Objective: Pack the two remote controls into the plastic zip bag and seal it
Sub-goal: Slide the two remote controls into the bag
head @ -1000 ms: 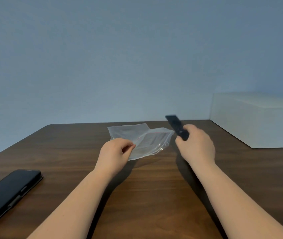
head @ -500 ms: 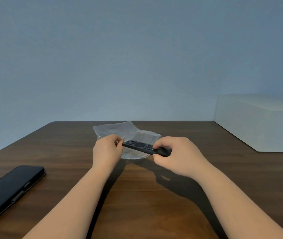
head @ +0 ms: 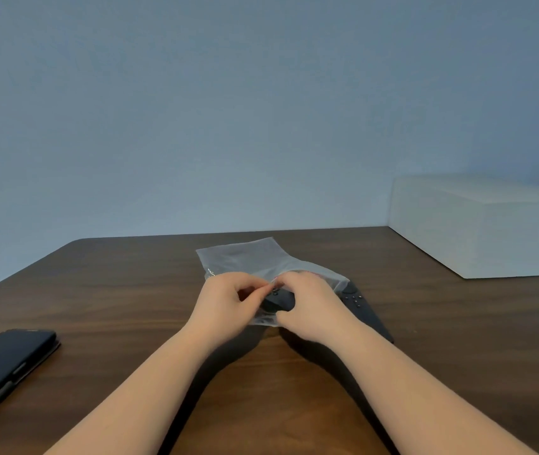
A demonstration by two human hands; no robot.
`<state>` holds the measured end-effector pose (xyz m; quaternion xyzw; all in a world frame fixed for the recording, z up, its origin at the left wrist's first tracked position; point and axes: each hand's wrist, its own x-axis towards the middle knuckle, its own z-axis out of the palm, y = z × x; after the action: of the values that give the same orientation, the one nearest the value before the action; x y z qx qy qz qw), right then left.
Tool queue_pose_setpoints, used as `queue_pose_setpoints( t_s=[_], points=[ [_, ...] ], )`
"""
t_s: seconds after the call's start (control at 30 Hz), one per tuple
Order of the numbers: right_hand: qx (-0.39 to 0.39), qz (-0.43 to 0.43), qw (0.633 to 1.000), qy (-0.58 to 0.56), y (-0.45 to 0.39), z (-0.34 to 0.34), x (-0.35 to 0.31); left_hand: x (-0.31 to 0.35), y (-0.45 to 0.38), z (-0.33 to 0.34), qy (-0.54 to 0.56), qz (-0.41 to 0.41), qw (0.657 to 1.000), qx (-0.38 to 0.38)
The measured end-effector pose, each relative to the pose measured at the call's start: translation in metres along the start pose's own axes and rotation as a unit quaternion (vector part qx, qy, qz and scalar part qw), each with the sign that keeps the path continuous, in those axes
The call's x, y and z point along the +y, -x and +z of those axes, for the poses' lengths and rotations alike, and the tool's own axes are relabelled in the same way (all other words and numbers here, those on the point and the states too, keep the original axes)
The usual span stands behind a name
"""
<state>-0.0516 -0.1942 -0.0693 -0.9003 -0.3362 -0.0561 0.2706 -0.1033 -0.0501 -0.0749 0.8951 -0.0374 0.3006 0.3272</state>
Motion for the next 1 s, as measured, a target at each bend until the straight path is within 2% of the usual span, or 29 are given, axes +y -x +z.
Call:
queue_pose_setpoints(
  t_s=[0.13,0.4,0.5,0.7,1.0],
  points=[
    [-0.017,0.016,1.000,-0.007,-0.002,0.004,0.002,-0.004,-0.001,0.000,0.014,-0.020,1.000,0.007],
    [-0.182,0.005,0.983,-0.032,0.004,-0.016,0.015,-0.014,-0.003,-0.003,0.025,-0.061,0.998,0.018],
    [-0.158,0.011,0.986,-0.042,0.003,-0.017,0.020,-0.016,-0.003,-0.005,0.023,-0.065,0.997,0.019],
    [-0.018,0.000,1.000,-0.011,-0.005,-0.001,0.018,-0.015,-0.004,-0.004,0.024,-0.062,0.998,-0.003],
    [-0.041,-0.044,0.996,0.064,-0.015,0.019,0.015,-0.014,-0.003,-0.002,0.023,-0.068,0.997,-0.017]
  ],
)
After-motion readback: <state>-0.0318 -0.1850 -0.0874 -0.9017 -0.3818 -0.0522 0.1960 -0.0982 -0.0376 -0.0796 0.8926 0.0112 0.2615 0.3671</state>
